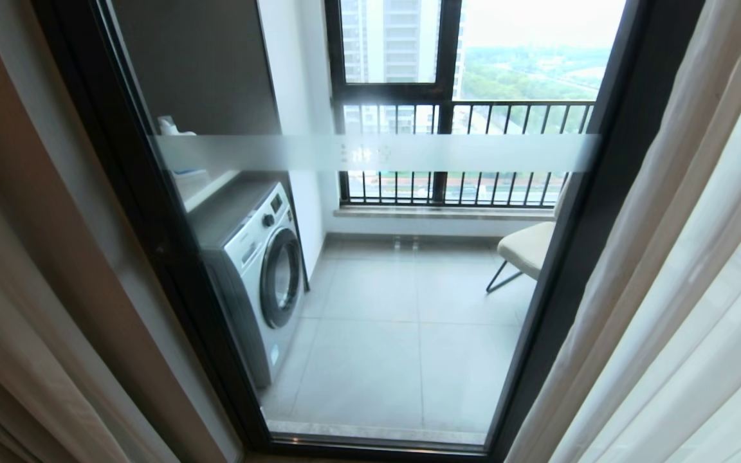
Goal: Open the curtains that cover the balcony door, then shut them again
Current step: Pull the inner curtains open on both sides
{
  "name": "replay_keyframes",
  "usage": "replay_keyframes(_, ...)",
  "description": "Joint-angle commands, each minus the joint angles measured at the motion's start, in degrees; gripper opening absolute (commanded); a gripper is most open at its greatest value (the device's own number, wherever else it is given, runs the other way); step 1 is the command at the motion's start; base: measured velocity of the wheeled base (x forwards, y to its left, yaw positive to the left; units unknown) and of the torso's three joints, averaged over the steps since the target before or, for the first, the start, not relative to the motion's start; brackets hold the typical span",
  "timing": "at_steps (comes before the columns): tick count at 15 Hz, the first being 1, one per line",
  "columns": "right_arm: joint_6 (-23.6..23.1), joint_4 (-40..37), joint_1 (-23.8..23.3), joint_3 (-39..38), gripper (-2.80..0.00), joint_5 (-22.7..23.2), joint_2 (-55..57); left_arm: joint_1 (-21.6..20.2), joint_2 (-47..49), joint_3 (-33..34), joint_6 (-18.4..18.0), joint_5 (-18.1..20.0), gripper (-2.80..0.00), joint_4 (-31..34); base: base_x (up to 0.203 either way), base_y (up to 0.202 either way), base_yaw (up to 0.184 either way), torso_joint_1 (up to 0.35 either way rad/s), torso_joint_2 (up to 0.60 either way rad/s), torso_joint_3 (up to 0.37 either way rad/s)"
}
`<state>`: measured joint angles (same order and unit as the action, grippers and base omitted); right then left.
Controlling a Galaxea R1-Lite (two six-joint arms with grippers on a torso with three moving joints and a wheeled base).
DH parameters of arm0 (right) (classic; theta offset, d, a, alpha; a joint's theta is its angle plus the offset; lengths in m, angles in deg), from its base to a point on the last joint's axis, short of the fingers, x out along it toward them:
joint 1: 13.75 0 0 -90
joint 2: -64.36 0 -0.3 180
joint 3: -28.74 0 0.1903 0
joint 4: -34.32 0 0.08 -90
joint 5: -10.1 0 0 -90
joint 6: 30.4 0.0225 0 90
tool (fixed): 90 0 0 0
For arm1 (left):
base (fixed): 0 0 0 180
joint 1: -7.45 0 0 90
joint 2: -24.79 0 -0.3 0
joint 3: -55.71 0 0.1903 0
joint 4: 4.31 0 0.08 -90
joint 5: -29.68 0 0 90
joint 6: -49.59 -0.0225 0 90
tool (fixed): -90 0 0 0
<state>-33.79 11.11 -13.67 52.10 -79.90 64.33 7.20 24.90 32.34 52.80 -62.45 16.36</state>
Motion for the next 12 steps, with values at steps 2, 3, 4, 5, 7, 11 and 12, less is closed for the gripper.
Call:
replay_keyframes(2,-0.04,0.02,0.01,0.00,-2.80,0.00,0.02,-0.02,-0.09,0.00,0.12,-0.08,-2.80,-0.03,0.000,-0.188,0.002,0.001,0.00,0.003)
replay_keyframes(3,-0.04,0.02,0.01,0.00,-2.80,0.00,0.02,-0.02,-0.02,0.00,0.12,-0.08,-2.80,-0.03,0.000,-0.191,0.003,0.003,0.00,0.002)
replay_keyframes(4,-0.04,0.02,0.01,0.00,-2.80,0.00,0.02,-0.02,-0.11,0.00,0.12,-0.08,-2.80,-0.03,0.000,-0.187,0.009,0.007,0.00,0.002)
replay_keyframes(5,-0.04,0.02,0.01,0.00,-2.80,0.00,0.02,-0.02,-0.11,0.00,0.21,-0.08,-2.80,-0.03,0.000,-0.175,0.004,-0.002,0.00,0.001)
replay_keyframes(7,-0.04,0.02,0.01,0.00,-2.80,0.00,0.02,-0.02,-0.11,0.00,0.21,-0.08,-2.80,-0.03,0.000,-0.092,-0.003,0.002,0.00,0.006)
replay_keyframes(11,-0.04,0.02,0.01,0.00,-2.80,0.00,0.02,-0.02,-0.11,0.00,0.21,-0.08,-2.80,-0.03,0.000,0.000,0.000,0.000,0.00,0.000)
replay_keyframes(12,-0.04,0.02,0.01,0.00,-2.80,0.00,0.02,-0.02,-0.11,0.00,0.21,-0.08,-2.80,-0.03,0.000,0.000,0.000,0.000,0.00,0.000)
